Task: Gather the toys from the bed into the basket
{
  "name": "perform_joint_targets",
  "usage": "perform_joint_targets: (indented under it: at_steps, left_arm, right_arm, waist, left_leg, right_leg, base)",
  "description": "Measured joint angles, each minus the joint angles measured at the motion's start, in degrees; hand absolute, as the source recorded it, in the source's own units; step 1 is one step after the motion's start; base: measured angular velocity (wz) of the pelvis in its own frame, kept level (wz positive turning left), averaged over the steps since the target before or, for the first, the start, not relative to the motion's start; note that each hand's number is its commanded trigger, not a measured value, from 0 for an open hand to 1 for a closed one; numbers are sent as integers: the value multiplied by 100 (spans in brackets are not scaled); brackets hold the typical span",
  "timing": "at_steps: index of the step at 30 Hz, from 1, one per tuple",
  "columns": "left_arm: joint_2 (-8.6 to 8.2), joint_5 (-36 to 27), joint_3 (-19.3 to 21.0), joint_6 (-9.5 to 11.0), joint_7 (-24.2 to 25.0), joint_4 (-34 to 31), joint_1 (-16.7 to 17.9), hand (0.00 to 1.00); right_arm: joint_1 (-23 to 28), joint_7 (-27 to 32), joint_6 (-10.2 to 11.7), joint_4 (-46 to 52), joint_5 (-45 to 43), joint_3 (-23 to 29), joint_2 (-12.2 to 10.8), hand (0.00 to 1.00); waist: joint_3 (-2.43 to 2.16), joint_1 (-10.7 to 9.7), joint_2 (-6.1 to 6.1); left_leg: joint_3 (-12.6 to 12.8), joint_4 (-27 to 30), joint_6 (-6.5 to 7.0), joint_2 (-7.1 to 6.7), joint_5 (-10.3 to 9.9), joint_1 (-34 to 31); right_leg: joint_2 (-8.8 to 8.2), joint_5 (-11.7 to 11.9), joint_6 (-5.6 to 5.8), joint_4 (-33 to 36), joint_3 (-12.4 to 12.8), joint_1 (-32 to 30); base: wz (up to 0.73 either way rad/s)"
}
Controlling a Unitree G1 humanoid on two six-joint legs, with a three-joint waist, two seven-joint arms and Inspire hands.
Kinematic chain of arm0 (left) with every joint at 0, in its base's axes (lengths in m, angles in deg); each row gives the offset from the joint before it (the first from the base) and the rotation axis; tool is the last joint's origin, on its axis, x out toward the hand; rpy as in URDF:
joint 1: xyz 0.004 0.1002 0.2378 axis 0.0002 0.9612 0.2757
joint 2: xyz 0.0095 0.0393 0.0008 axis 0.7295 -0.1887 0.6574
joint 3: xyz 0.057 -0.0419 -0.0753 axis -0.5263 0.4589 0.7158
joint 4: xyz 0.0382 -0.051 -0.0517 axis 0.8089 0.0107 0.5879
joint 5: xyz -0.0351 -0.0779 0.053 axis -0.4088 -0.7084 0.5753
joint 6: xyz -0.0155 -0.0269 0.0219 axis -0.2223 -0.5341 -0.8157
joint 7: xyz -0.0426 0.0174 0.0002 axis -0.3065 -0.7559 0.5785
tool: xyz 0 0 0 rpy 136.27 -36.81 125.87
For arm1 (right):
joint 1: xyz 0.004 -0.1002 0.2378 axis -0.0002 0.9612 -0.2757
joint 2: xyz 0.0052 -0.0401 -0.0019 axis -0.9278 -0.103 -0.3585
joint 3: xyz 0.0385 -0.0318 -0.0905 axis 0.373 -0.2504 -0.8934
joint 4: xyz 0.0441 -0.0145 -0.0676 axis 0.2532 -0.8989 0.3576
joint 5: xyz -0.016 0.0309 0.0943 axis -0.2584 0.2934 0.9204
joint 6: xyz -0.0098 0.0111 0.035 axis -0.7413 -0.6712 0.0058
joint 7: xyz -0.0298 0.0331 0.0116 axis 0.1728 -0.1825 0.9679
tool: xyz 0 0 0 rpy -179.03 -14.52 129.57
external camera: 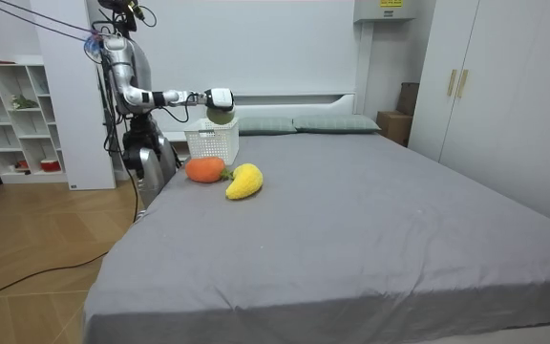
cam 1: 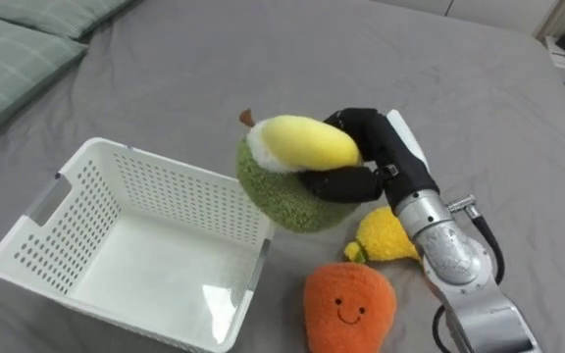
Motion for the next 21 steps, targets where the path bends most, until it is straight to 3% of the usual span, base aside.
perform_joint_targets:
  at_steps: [8, 13, 14, 15, 16, 17, 18, 21]
  left_arm:
    - [-3, 17, -112, 2, -16, 155, -141, 0]
    - [-20, 22, -199, -14, -48, 164, -218, 0]
    - [-23, 22, -199, -14, -47, 164, -235, 0]
    - [-24, 22, -199, -15, -42, 164, -261, 0]
    - [-26, 22, -199, -14, -38, 164, -280, 0]
    - [-28, 21, -199, -14, -36, 164, -287, 0]
    - [-30, 21, -199, -14, -33, 164, -294, 0]
    - [-30, 21, -197, -14, -10, 164, -294, 0]
  right_arm:
    - [-142, 25, 0, -109, -53, -400, -68, 100]
    - [-216, -126, -128, -185, -295, -837, -142, 96]
    - [-216, -160, -149, -189, -294, -867, -146, 82]
    - [-216, -220, -195, -189, -292, -912, -160, 50]
    - [-216, -236, -230, -189, -292, -949, -170, 38]
    - [-216, -237, -241, -189, -292, -961, -173, 5]
    - [-217, -237, -243, -189, -291, -982, -174, 0]
    - [-217, -275, -243, -189, -290, -991, -193, 0]
  waist:
    - [14, 161, 30]
    - [-5, 329, -7]
    - [-6, 346, -11]
    - [-6, 385, -19]
    - [-4, 434, -23]
    - [-4, 443, -23]
    - [-4, 452, -25]
    - [-3, 459, -25]
  left_leg:
    - [-113, -2, 14, -37, 44, -53]
    - [-114, -5, 14, -43, 47, -72]
    - [-116, -4, 16, -45, 48, -82]
    - [-123, -1, 17, -46, 49, -96]
    - [-142, -1, 17, -46, 49, -101]
    - [-150, -1, 17, -47, 49, -103]
    - [-160, -1, 17, -48, 49, -109]
    - [-176, -1, 18, -51, 50, -119]
  right_leg:
    - [-36, 0, 1, 1, -140, -3]
    - [-40, 0, 2, 2, -152, -18]
    - [-41, 0, 2, 2, -157, -22]
    - [-41, 0, 2, 0, -162, -31]
    - [-42, 0, 2, 0, -166, -32]
    - [-42, 0, 2, -1, -171, -32]
    - [-43, 0, 2, -2, -182, -32]
    - [-45, 0, 3, -2, -206, -32]
  base:
    - [7]
    - [1]
    - [4]
    - [3]
    - [0]
    - [3]
    - [5]
    - [3]
